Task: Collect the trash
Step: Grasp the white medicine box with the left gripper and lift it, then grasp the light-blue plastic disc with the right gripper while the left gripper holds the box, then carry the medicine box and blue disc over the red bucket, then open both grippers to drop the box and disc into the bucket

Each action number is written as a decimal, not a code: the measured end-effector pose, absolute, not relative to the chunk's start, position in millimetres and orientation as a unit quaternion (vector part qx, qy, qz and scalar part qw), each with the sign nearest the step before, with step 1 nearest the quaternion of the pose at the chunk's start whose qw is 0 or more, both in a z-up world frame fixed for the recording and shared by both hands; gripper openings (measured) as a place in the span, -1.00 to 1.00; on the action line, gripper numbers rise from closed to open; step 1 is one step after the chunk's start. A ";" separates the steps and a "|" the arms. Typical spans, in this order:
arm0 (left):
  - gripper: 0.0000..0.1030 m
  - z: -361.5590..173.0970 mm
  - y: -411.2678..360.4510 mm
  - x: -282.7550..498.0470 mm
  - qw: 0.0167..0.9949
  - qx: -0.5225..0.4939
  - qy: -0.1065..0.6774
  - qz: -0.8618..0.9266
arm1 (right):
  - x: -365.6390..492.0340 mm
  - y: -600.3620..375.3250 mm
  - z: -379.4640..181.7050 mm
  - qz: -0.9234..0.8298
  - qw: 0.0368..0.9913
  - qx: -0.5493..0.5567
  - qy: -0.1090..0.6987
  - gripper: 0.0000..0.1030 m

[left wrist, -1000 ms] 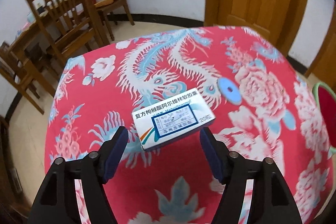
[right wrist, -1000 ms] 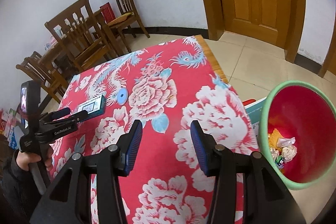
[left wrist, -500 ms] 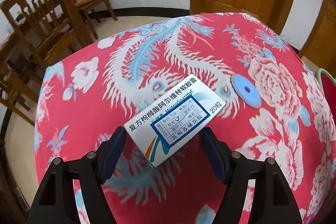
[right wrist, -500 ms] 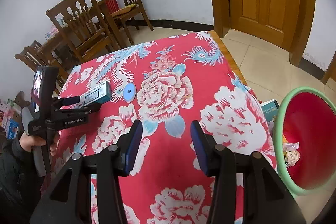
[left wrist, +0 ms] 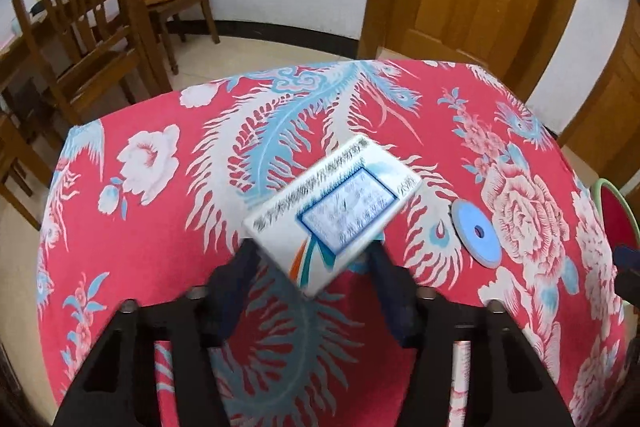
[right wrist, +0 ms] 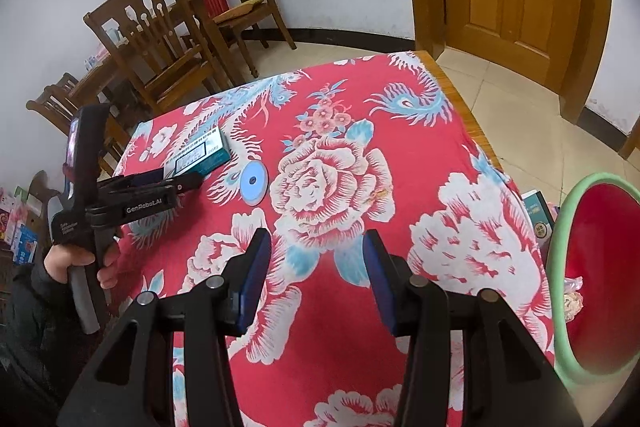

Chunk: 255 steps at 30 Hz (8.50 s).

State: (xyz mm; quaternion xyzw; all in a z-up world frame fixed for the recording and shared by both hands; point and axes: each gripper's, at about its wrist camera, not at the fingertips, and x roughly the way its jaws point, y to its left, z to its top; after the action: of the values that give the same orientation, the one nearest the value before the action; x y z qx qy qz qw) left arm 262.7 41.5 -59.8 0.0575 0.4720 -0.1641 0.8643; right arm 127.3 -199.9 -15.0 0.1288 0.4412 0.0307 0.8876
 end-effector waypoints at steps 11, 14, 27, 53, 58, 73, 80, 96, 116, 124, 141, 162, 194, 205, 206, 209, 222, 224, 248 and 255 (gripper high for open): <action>-0.27 -57.5 24.7 233.5 0.844 0.029 0.488 -0.220 | 132.4 -196.2 -18.7 0.039 0.886 0.133 0.443 -0.04; -0.27 -58.3 13.7 225.4 0.839 0.028 0.489 -0.237 | 130.1 -200.4 -17.3 0.036 0.887 0.137 0.440 -0.04; -0.38 -58.9 -32.7 174.5 0.826 0.030 0.485 -0.285 | 114.1 -229.8 -16.8 0.016 0.888 0.154 0.433 -0.04; 0.35 -51.6 -61.3 174.3 0.832 0.072 0.465 -0.293 | 83.6 -268.6 -19.6 -0.010 0.886 0.187 0.425 -0.04; 0.36 -51.6 -72.2 179.0 0.820 0.085 0.468 -0.319 | 79.0 -272.7 -21.8 -0.017 0.884 0.191 0.427 -0.04; 0.15 -54.8 -78.5 167.8 0.826 0.064 0.468 -0.307 | 77.3 -275.9 -24.7 -0.023 0.881 0.196 0.429 -0.04; 0.15 -34.6 -58.6 154.5 0.862 0.029 0.433 -0.261 | 79.6 -269.6 -25.5 -0.018 0.882 0.191 0.430 -0.04; 0.15 -24.1 11.2 162.6 0.895 -0.069 0.426 -0.114 | 104.2 -228.8 -21.6 0.010 0.889 0.156 0.431 -0.04; 0.15 -48.2 70.7 186.8 0.893 -0.136 0.429 -0.008 | 182.3 -139.6 -44.5 0.080 0.882 0.066 0.460 -0.04; 0.15 -56.6 79.6 192.0 0.890 -0.149 0.431 0.005 | 208.3 -125.0 -59.9 0.079 0.879 0.039 0.469 -0.04; 0.15 -56.8 79.1 189.6 0.890 -0.162 0.426 -0.013 | 221.3 -114.9 -63.8 0.048 0.887 -0.021 0.458 -0.44; 0.15 -31.3 50.5 172.3 0.896 -0.146 0.415 -0.050 | 160.3 -164.8 -15.5 0.061 0.905 0.061 0.417 -0.44; 0.15 12.6 -120.8 107.4 0.877 -0.074 0.417 -0.225 | 27.5 -336.4 15.3 -0.049 0.919 0.185 0.345 -0.44; 0.15 1.7 -201.9 92.9 0.854 -0.025 0.431 -0.290 | -10.1 -402.6 -4.4 -0.110 0.902 0.224 0.351 -0.43; 0.15 -0.4 -209.0 91.9 0.852 -0.021 0.433 -0.294 | -13.3 -409.2 -7.1 -0.116 0.900 0.228 0.353 -0.43; 0.15 -7.4 -228.6 89.0 0.843 -0.009 0.442 -0.307 | -19.2 -423.3 -14.2 -0.126 0.894 0.237 0.358 -0.43; 0.15 -44.5 -297.6 86.5 0.808 0.047 0.477 -0.343 | -30.9 -471.0 -45.3 -0.163 0.870 0.273 0.378 -0.43; 0.16 -47.6 -305.5 87.5 0.805 0.053 0.478 -0.347 | -31.5 -476.8 -48.7 -0.167 0.867 0.277 0.379 -0.43; 0.26 -38.7 -291.8 94.1 0.820 0.047 0.472 -0.320 | -41.5 -484.3 -43.7 -0.176 0.867 0.289 0.365 -0.27; 0.26 -23.4 -258.0 90.2 0.835 0.028 0.461 -0.299 | -40.5 -463.1 -29.3 -0.158 0.877 0.275 0.360 -0.04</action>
State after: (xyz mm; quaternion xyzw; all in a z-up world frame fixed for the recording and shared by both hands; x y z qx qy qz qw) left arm 90.2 -258.0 -23.4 0.0281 0.4607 -0.2988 0.8353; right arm -40.5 -463.1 -29.3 0.2748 0.3604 -0.1579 0.8773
